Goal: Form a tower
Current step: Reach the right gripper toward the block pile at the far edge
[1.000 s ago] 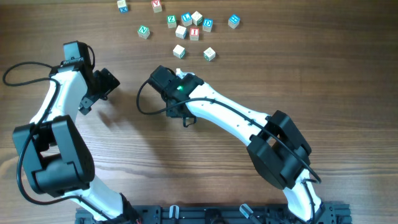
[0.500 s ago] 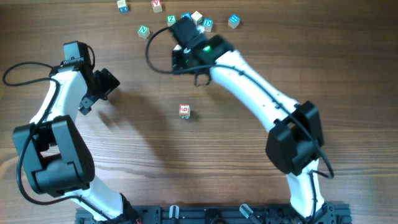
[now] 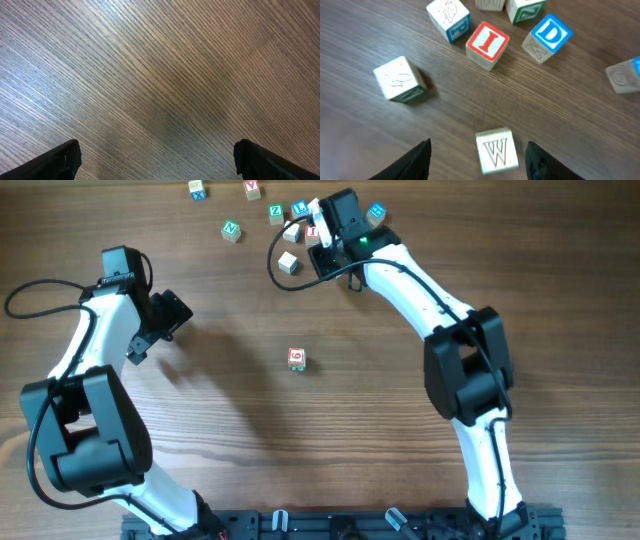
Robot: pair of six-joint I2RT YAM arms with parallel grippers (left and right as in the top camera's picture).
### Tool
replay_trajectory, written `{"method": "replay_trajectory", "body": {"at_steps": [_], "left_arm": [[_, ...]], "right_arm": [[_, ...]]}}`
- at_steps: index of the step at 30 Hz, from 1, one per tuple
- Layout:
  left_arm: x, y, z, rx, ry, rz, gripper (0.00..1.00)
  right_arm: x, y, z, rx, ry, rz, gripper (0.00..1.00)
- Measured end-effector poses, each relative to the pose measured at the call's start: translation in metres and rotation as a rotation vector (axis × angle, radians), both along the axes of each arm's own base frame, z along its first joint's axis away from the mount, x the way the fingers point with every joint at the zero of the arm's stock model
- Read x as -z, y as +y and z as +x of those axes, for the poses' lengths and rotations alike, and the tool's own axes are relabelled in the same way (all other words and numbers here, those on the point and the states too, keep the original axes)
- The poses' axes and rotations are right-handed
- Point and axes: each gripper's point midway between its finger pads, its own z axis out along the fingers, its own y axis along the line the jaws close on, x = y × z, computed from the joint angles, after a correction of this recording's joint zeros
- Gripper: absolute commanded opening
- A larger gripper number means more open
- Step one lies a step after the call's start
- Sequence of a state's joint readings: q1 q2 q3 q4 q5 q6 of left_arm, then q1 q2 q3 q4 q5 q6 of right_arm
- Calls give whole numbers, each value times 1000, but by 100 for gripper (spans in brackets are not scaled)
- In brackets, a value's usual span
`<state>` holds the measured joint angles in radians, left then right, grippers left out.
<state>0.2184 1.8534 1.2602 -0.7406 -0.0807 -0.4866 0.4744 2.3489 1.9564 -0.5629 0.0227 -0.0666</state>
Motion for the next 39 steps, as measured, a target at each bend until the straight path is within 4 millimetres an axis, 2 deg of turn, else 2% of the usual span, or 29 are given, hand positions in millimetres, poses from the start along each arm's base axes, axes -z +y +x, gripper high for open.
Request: {"method": "replay_trajectory", "body": {"at_steps": [8,9,11,12,13,20,25,27,30,34,36,39], "left_arm": [[0,0,0,0,0,0,100],[0,0,0,0,0,0,100],[0,0,0,0,0,0,100],[0,0,0,0,0,0,100],[0,0,0,0,0,0,100],[0,0,0,0,0,0,100],[0,0,0,0,0,0,100],[0,0,0,0,0,0,100],[0,0,0,0,0,0,100],[0,0,0,0,0,0,100],[0,0,0,0,1,0,100],[0,0,0,0,0,0,100]], "right_arm": [[41,-18,16,17,15,-23,67],[44,-19,16,17,21,-22,64],[48,-19,15,12,31,-15,44],[48,-19,15,6,29,-10,36],[47,-18,15,1,28,-9,32],[44,-14,18,-8,12,9,32],[49,-17,12,6,46,4,30],[48,-19,7,19,74,3,30],[39,-28,-16,58,163,-8,29],[-3,-44,-50,152,262,-1,29],[-11,-49,-61,181,293,-2,29],[0,-57,-78,234,364,-16,30]]}}
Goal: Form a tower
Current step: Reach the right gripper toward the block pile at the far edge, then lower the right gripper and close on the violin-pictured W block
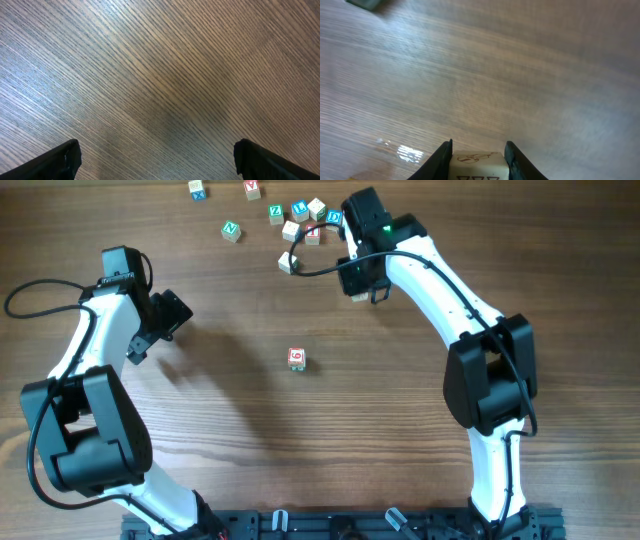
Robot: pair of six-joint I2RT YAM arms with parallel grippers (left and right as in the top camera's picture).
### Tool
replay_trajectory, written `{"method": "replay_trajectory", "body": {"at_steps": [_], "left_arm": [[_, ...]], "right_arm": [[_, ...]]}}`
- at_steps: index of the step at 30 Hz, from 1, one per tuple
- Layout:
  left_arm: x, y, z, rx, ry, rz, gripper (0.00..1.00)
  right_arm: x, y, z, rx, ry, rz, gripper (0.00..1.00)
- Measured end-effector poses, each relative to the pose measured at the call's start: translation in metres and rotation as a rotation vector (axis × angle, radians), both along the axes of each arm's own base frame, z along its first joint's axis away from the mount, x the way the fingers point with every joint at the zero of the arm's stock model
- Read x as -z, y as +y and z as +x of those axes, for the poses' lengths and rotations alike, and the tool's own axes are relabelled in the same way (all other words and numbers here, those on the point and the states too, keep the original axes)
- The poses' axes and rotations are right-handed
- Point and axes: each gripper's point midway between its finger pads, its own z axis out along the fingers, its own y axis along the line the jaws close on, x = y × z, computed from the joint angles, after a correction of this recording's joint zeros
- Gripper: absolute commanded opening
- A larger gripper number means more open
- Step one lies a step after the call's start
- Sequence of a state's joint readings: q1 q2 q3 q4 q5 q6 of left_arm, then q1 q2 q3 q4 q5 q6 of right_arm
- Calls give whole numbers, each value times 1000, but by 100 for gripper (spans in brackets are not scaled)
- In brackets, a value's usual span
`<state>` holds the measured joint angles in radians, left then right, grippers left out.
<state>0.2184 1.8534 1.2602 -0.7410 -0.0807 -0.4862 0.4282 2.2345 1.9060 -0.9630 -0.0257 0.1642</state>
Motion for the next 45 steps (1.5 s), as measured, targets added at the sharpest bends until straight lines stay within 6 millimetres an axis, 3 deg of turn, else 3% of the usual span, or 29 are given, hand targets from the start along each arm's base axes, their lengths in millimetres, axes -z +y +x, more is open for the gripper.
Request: {"method": "replay_trajectory", "body": {"at_steps": [6,11,15,18,22,26,31,34,45], "left_arm": [[0,0,0,0,0,0,100],[0,0,0,0,0,0,100],[0,0,0,0,0,0,100],[0,0,0,0,0,0,100],[0,0,0,0,0,0,100],[0,0,0,0,0,0,100],[0,0,0,0,0,0,100],[0,0,0,0,0,0,100],[0,0,0,0,0,0,100]], "right_arm": [[42,-13,-29,92,109,-26,31],[54,-13,-33,103,114,-25,37],[54,-13,-33,111,115,-23,59],[55,-14,-36,115,126,-29,100],[55,-14,-36,116,128,-29,100],[56,-12,-45,114,169,-10,68],[56,-10,-60,165,242,6,60],[57,-13,-59,216,240,1,45],[57,-20,-54,328,218,-22,45]]}}
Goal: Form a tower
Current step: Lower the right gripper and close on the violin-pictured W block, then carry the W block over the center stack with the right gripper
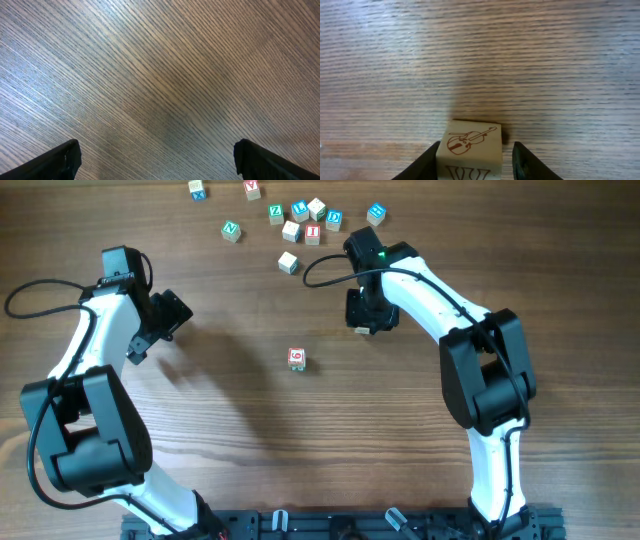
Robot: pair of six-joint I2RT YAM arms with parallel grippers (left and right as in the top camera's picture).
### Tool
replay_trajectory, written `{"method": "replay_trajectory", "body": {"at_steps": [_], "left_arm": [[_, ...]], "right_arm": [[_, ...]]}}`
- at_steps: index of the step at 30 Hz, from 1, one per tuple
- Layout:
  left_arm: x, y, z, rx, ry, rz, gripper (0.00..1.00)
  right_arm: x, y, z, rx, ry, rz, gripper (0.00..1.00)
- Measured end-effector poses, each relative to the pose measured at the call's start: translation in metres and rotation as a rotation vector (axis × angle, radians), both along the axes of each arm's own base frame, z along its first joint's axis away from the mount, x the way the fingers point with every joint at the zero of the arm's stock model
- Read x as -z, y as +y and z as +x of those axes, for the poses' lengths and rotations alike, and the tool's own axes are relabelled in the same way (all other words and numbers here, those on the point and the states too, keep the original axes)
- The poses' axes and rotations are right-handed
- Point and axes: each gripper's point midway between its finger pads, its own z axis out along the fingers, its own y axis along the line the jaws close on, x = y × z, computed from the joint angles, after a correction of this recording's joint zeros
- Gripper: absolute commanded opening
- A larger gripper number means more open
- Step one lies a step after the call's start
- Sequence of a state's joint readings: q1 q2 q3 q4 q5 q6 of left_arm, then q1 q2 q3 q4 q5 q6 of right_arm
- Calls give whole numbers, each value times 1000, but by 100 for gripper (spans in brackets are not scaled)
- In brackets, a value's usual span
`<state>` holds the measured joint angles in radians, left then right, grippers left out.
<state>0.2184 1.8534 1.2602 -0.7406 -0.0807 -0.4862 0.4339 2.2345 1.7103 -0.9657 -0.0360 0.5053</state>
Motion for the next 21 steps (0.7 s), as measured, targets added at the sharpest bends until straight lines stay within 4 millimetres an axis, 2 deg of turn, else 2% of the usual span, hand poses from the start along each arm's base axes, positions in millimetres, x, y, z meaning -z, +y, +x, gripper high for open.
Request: {"method": "replay_trajectory", "body": {"at_steps": [5,11,14,17,19,21], "left_arm": [[0,0,0,0,0,0,100],[0,0,0,0,0,0,100],[0,0,0,0,0,0,100],[0,0,0,0,0,0,100],[0,0,0,0,0,0,100],[0,0,0,0,0,0,100]], "right_arm": [[0,-15,-3,5,0,-87,45],[-4,-15,3,0,-19,-94,44],[-4,-15,3,-2,-19,-93,32],[-4,-15,2,-1,-18,-91,31],[-4,-15,2,-1,-17,-90,25],[-5,-15,2,-3,-18,-90,25]]}}
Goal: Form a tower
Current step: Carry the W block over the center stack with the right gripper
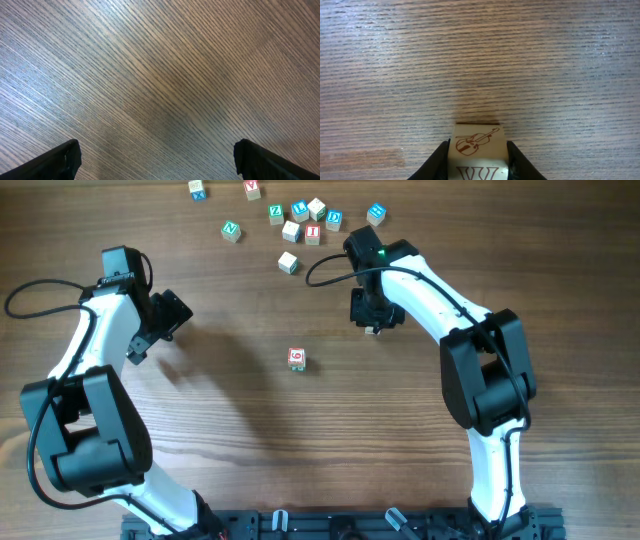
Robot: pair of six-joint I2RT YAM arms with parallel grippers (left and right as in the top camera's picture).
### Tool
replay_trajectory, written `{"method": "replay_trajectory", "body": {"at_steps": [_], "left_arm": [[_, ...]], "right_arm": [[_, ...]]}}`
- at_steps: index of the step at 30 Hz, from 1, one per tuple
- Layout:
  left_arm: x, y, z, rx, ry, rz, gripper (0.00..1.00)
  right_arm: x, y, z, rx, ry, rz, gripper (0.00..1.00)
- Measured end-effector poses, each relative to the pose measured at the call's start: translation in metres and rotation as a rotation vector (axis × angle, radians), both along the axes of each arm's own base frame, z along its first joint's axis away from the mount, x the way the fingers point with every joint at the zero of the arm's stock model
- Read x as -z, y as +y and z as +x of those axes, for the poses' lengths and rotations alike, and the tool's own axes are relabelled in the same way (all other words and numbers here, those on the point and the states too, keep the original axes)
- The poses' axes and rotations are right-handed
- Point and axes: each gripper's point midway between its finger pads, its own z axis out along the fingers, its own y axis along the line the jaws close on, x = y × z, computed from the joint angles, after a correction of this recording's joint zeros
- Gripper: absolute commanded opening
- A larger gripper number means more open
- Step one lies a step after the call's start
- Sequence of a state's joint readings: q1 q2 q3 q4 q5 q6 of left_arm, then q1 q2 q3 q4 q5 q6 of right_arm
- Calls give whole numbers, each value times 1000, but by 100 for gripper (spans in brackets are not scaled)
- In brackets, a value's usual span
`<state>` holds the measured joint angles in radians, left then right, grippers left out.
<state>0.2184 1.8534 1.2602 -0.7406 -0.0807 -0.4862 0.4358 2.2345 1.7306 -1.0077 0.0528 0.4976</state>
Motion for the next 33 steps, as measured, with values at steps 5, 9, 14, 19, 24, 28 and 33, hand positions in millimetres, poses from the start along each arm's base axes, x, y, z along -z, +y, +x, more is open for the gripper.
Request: {"method": "replay_trajectory", "body": {"at_steps": [5,9,14,19,24,28,33], "left_arm": [[0,0,0,0,0,0,100],[0,0,0,0,0,0,100],[0,0,0,0,0,0,100],[0,0,0,0,0,0,100],[0,0,0,0,0,0,100],[0,0,0,0,0,0,100],[0,0,0,0,0,0,100]], "right_arm": [[-12,1,-3,-8,13,7,26],[-73,24,-2,-49,-69,162,22],[-160,67,-17,-40,-138,450,6],[-145,83,-38,6,-26,511,10],[-140,110,-59,-13,-14,469,10],[-132,129,-76,-33,-102,321,10],[-132,142,-89,-53,-217,197,11]]}}
